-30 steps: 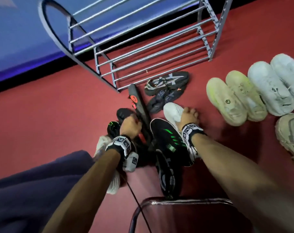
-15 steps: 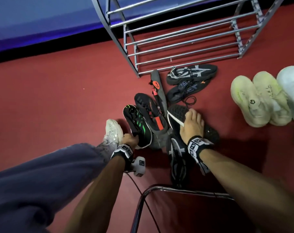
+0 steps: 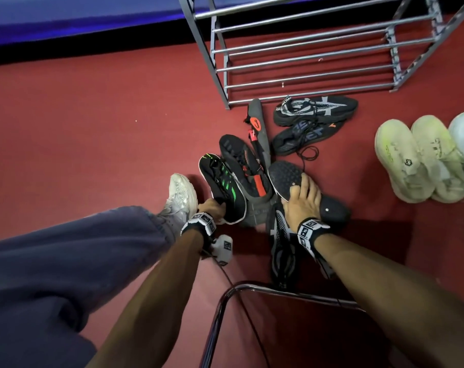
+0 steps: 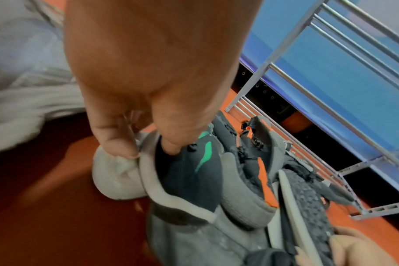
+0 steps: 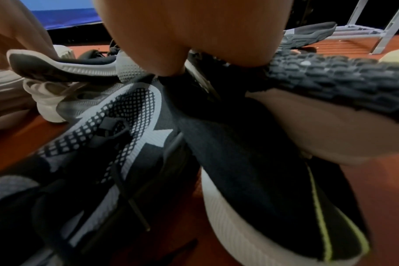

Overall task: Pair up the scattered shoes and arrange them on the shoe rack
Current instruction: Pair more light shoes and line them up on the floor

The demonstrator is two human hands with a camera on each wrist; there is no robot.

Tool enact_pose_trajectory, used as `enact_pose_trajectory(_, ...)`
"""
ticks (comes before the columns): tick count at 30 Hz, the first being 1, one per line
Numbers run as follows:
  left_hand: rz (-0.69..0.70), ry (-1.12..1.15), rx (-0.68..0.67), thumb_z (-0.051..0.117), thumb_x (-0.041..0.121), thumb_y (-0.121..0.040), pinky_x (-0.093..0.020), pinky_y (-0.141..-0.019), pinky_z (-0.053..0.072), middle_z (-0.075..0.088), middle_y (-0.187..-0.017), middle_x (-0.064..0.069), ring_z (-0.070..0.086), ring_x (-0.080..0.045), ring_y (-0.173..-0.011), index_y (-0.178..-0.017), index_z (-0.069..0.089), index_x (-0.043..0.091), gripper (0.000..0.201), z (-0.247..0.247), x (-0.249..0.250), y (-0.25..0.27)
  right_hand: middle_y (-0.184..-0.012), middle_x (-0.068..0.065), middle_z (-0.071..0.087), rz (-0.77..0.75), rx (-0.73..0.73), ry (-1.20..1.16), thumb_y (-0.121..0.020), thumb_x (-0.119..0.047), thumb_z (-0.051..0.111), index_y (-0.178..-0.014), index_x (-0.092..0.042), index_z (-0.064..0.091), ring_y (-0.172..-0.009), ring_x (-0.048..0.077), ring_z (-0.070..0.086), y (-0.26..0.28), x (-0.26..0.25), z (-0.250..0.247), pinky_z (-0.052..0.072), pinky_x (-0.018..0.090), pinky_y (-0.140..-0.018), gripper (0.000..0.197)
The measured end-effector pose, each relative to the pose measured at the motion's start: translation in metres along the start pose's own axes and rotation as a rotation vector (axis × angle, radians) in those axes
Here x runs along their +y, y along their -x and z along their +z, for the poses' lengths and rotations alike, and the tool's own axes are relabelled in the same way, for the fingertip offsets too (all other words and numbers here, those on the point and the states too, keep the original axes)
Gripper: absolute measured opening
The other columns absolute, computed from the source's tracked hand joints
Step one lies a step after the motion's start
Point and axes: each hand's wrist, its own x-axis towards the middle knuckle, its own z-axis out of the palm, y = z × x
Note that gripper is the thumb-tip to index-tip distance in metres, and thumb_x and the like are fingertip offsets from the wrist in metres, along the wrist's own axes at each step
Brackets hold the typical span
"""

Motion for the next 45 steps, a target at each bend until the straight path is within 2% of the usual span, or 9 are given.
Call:
enact_pose_trajectory(4, -0.042, 0.172, -0.078, 0.056, 0.046, -0.100, -0.024, -0.042, 0.045, 0.063, -0.074, -0.004, 0.060, -0.018, -0.057, -0.097, 0.060, 0.008, 0.038, -0.003, -0.006, 0.005, -0.156, 0.024, 0.022, -0.004, -0.061, -0.045, -0.089, -0.035, 0.060, -0.112, -0.008, 0.048, -0.141, 0.042, 0.025, -0.003, 0.003, 0.000, 0.023, 0.059, -0.114, 0.037)
enact_pose_trajectory(9, -0.019, 0.262, -0.105, 0.067, 0.041, -0.096, -0.024, -0.054, 0.047, 0.067, -0.095, -0.011, 0.062, -0.022, -0.072, -0.105, 0.061, 0.008, 0.035, -0.011, -0.010, 0.004, -0.157, 0.020, 0.019, -0.006, -0.129, -0.109, -0.087, -0.032, 0.067, -0.108, -0.011, 0.044, -0.137, 0.041, 0.026, -0.007, 0.009, -0.011, 0.027, 0.058, -0.113, 0.037)
enact_pose_trajectory(13, -0.064, 0.445, -0.219, 0.064, 0.034, -0.099, -0.035, -0.088, 0.051, 0.064, -0.094, -0.007, 0.059, -0.020, -0.091, -0.093, 0.056, 0.012, 0.025, -0.026, -0.008, 0.011, -0.156, 0.014, 0.019, -0.022, -0.135, -0.166, -0.085, -0.036, 0.071, -0.102, -0.019, 0.042, -0.130, 0.037, 0.033, -0.011, 0.017, -0.021, 0.035, 0.053, -0.107, 0.037)
enact_pose_trajectory(18, -0.077, 0.536, -0.430, 0.040, 0.036, -0.109, -0.017, -0.062, 0.055, 0.069, -0.109, -0.010, 0.063, -0.014, -0.084, -0.125, 0.058, 0.004, 0.039, -0.046, -0.005, 0.025, -0.151, 0.005, 0.022, -0.047, -0.144, -0.236, -0.077, -0.036, 0.080, -0.095, -0.027, 0.039, -0.126, 0.034, 0.033, -0.015, 0.027, -0.035, 0.040, 0.050, -0.101, 0.046)
enact_pose_trajectory(22, -0.061, 0.617, -0.381, 0.041, 0.034, -0.109, -0.031, -0.081, 0.057, 0.071, -0.113, -0.023, 0.068, -0.035, -0.108, -0.142, 0.048, -0.008, 0.054, -0.057, 0.004, 0.062, -0.150, 0.007, 0.023, 0.003, -0.137, -0.297, -0.064, -0.026, 0.091, -0.125, -0.026, 0.037, -0.127, 0.035, 0.036, -0.015, 0.031, -0.041, 0.039, 0.049, -0.108, 0.081)
enact_pose_trajectory(26, 0.021, 0.720, -0.349, 0.052, 0.062, -0.096, -0.023, -0.053, 0.053, 0.074, -0.080, -0.008, 0.069, -0.019, -0.059, -0.110, 0.070, 0.004, 0.062, -0.061, 0.019, 0.078, -0.145, 0.015, 0.036, 0.132, -0.239, -0.286, -0.067, -0.024, 0.088, -0.154, -0.023, 0.011, -0.127, 0.037, 0.037, -0.016, 0.031, -0.049, 0.036, 0.045, -0.110, 0.116)
enact_pose_trajectory(30, 0.093, 0.821, -0.339, 0.069, 0.051, -0.091, -0.029, -0.069, 0.046, 0.074, -0.088, -0.005, 0.063, -0.018, -0.074, -0.098, 0.072, 0.014, 0.038, -0.069, 0.055, 0.102, -0.143, 0.015, 0.041, 0.246, -0.300, -0.323, -0.065, -0.018, 0.083, -0.151, -0.019, 0.017, -0.129, 0.037, 0.039, -0.020, 0.033, -0.067, 0.036, 0.042, -0.109, 0.108)
enact_pose_trajectory(35, 0.101, 0.562, 0.015, 0.083, 0.033, -0.061, -0.034, -0.055, 0.054, 0.075, -0.093, -0.015, 0.067, -0.026, -0.070, -0.099, 0.068, -0.001, 0.053, -0.097, 0.086, 0.134, -0.126, 0.008, 0.059, 0.516, -0.293, -0.705, -0.053, -0.025, 0.089, -0.135, -0.020, 0.036, -0.114, 0.031, 0.058, -0.028, 0.036, -0.100, 0.049, 0.038, -0.099, 0.098)
enact_pose_trajectory(45, 0.486, 0.308, 0.217, 0.067, 0.018, -0.089, -0.020, -0.051, 0.046, 0.066, -0.073, 0.000, 0.057, -0.013, -0.058, -0.079, 0.066, 0.014, 0.011, -0.207, 0.151, 0.238, -0.115, -0.004, 0.068, 0.443, -0.121, -1.122, -0.052, -0.035, 0.090, -0.135, -0.026, 0.043, -0.104, 0.018, 0.066, -0.055, 0.045, -0.197, 0.052, 0.038, -0.099, 0.096)
